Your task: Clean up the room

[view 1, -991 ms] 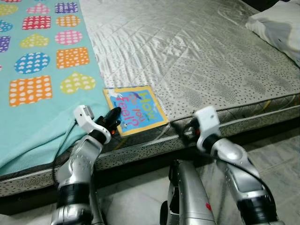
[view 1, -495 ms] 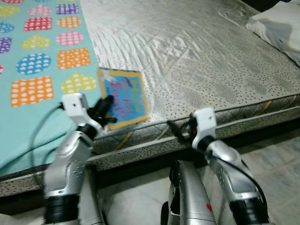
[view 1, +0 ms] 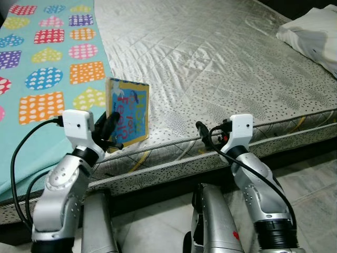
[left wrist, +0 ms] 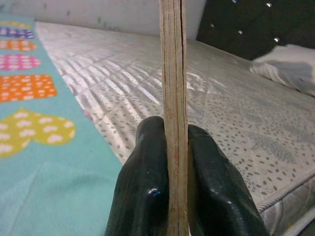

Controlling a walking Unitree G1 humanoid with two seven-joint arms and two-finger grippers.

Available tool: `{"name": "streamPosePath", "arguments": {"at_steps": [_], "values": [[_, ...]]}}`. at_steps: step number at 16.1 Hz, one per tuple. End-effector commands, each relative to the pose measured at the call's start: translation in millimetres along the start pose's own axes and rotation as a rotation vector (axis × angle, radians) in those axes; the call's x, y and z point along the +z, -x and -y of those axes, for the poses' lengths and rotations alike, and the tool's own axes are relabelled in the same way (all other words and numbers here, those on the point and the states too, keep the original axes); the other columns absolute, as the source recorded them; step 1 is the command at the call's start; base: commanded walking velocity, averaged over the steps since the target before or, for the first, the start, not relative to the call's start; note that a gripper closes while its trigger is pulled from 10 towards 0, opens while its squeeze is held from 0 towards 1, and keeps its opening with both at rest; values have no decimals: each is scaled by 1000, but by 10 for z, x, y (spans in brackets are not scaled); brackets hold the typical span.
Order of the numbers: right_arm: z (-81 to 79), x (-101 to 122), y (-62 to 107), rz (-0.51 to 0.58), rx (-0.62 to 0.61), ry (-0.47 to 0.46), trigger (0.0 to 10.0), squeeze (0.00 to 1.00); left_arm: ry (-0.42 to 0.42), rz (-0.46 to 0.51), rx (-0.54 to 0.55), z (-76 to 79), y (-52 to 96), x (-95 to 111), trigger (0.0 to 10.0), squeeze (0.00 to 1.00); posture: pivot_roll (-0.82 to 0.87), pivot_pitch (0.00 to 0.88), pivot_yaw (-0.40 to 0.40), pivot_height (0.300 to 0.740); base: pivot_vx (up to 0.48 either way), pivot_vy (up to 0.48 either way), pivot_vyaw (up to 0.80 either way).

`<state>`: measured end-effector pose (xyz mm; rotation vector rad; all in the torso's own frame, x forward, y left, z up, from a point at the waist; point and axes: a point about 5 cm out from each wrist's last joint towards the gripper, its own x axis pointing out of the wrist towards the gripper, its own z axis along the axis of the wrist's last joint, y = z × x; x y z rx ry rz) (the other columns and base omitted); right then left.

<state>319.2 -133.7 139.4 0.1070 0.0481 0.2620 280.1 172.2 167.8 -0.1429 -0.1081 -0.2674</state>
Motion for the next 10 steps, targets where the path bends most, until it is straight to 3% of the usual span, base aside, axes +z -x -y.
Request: {"name": "streamPosePath", "arguments": {"at_steps": [1,5,6,7,8,10], "values": [[30,97,17,45,-15,-5,10000,0,-15,3,13,35,30,-7,0,0,37,36,-44,486,0,0,0],[53,133,5,65,-39,-14,10000,0,43,1,119,134,179,-152,0,0,28,32,-34,525,0,0,0],[56,137,-1,67,-43,-16,10000,0,51,-1,138,134,190,-165,980,0,30,31,-32,530,0,0,0],[51,144,-18,70,-46,-20,10000,0,53,-4,167,136,203,-185,3922,0,33,29,-30,543,0,0,0],[38,151,-31,75,-44,-22,10000,0,39,-14,176,133,192,-198,9882,0,35,26,-29,557,0,0,0],[28,168,-50,82,-46,-22,10000,0,28,-22,172,133,152,-204,10000,0,33,29,-26,580,0,0,0]]}}
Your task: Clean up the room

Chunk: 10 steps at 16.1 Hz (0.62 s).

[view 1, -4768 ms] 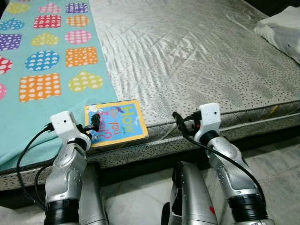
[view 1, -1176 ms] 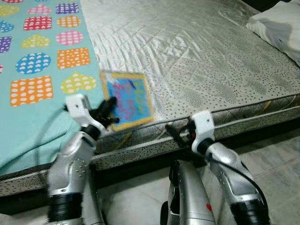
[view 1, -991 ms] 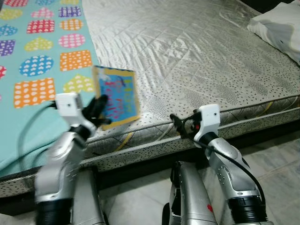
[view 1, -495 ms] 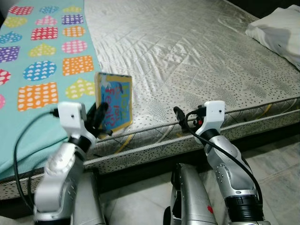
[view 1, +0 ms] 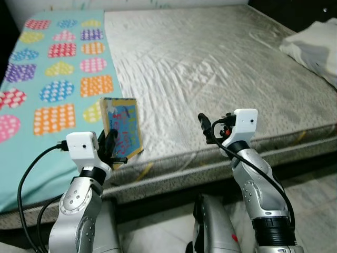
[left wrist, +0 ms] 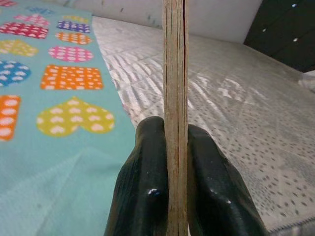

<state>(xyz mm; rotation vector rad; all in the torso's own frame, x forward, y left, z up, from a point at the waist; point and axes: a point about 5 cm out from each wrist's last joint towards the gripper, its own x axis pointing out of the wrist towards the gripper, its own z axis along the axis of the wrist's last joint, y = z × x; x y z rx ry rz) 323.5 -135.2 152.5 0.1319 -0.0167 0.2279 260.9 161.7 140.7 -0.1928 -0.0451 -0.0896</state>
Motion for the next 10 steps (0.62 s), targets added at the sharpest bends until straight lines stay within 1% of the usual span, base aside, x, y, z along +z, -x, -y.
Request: {"name": "streamPosePath", "arguments": {"at_steps": [1,2,5,6,10], "values": [[22,46,-25,19,-21,-6,10000,0,-24,15,-25,40,-55,63,10000,0,33,29,-26,589,0,0,0],[33,56,-29,23,-27,-8,10000,0,-34,19,-25,48,-79,79,10000,0,33,29,-26,608,0,0,0],[32,48,-23,24,-34,-16,10000,0,-58,28,6,29,-100,84,10000,0,31,23,-22,636,0,0,0],[33,37,-13,22,-42,-22,10000,0,-69,41,16,54,-112,91,10000,0,30,21,-23,650,0,0,0],[35,30,-13,21,-51,-21,10000,0,-68,46,13,127,-121,81,10000,0,28,21,-20,679,0,0,0]]}}
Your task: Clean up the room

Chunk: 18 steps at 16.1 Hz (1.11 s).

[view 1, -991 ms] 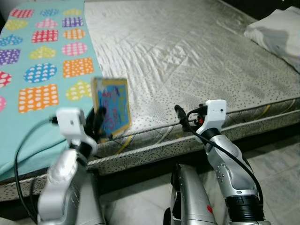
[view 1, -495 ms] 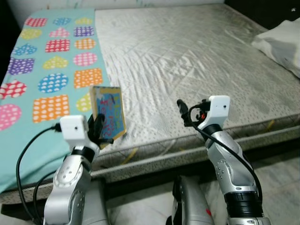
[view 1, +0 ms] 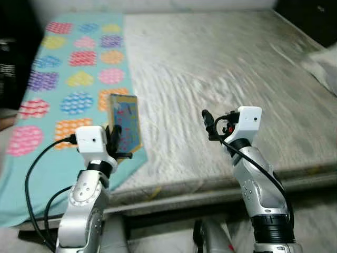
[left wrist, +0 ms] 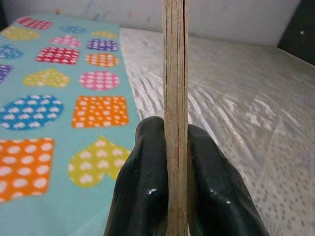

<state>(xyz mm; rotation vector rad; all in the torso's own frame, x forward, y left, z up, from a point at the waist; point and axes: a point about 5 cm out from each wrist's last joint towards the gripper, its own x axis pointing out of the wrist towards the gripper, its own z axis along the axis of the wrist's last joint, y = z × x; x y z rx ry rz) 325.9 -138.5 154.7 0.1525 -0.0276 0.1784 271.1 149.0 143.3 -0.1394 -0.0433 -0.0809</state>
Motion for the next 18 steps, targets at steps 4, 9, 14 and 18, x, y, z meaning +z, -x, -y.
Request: {"name": "streamPosePath", "arguments": {"at_steps": [4,9,14,18], "values": [[53,-1,15,3,-40,-1,10000,0,-27,58,-3,9,-37,109,10000,0,29,24,-17,722,0,0,0],[113,18,23,15,-64,16,10000,0,-17,50,-3,20,-39,89,10000,0,28,26,-15,740,0,0,0],[186,13,29,12,-111,35,10000,0,-23,40,19,1,-42,63,10000,0,31,22,-19,740,0,0,0],[210,7,33,10,-120,52,10000,0,-21,35,17,15,-53,49,10000,0,30,19,-23,740,0,0,0]]}}
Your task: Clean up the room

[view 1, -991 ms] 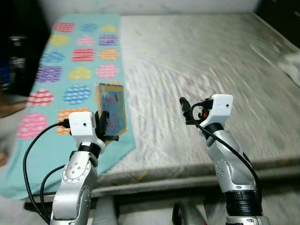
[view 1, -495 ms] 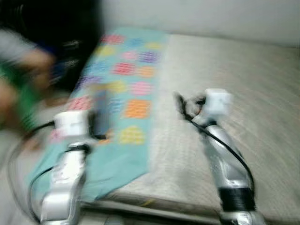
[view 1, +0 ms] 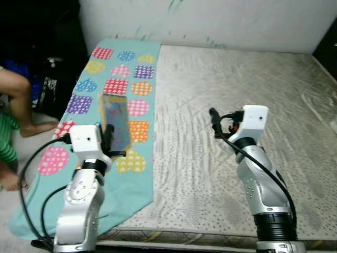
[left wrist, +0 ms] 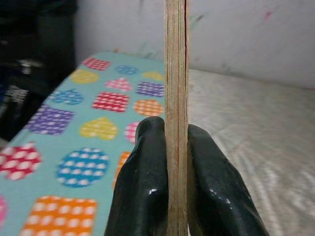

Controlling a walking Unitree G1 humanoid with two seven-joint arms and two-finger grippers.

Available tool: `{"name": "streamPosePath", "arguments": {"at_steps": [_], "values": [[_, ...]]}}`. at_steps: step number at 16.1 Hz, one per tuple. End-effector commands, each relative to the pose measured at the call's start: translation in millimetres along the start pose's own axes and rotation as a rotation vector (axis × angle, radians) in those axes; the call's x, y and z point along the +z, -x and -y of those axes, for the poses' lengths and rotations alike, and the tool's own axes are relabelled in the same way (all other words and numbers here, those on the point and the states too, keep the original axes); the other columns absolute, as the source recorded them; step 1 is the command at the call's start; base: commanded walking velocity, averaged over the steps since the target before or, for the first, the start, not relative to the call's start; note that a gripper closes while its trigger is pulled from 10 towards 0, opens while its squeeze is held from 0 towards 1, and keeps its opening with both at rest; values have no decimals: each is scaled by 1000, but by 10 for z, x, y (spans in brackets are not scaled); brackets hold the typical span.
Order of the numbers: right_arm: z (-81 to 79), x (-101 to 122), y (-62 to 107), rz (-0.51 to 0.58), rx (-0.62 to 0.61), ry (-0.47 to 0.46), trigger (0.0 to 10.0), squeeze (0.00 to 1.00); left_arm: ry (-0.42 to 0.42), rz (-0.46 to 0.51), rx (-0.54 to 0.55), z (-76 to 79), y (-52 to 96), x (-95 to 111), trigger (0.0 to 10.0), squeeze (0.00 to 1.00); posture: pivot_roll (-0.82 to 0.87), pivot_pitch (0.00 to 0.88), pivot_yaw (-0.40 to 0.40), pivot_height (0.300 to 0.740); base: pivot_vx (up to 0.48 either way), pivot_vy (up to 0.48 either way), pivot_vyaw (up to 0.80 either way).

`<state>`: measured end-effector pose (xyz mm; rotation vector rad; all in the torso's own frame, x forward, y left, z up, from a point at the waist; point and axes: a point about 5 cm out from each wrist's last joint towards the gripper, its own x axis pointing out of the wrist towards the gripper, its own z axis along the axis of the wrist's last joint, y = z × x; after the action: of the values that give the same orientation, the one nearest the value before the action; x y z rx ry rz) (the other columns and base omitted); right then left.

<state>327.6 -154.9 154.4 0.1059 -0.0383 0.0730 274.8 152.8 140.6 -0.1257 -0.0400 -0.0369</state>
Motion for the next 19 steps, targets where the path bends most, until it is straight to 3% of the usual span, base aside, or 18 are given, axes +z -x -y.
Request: {"name": "streamPosePath", "arguments": {"at_steps": [1,4,9,11,19], "values": [[52,-17,15,-4,-19,8,10000,0,-5,35,-30,67,-20,70,10000,0,30,19,-23,740,0,0,0],[80,-26,4,-16,-54,4,10000,0,-1,34,-35,88,-32,66,10000,0,28,19,-28,740,0,0,0],[98,-31,7,-19,-69,-5,10000,0,25,27,-68,147,-39,58,10000,0,23,23,-28,740,0,0,-776],[94,-30,7,-19,-66,-2,10000,0,27,28,-69,150,-42,62,10000,0,20,25,-28,740,0,0,0],[79,-14,-5,-12,-57,10,10000,0,31,25,-69,153,-42,58,10000,0,22,29,-31,740,0,-301,0]]}}
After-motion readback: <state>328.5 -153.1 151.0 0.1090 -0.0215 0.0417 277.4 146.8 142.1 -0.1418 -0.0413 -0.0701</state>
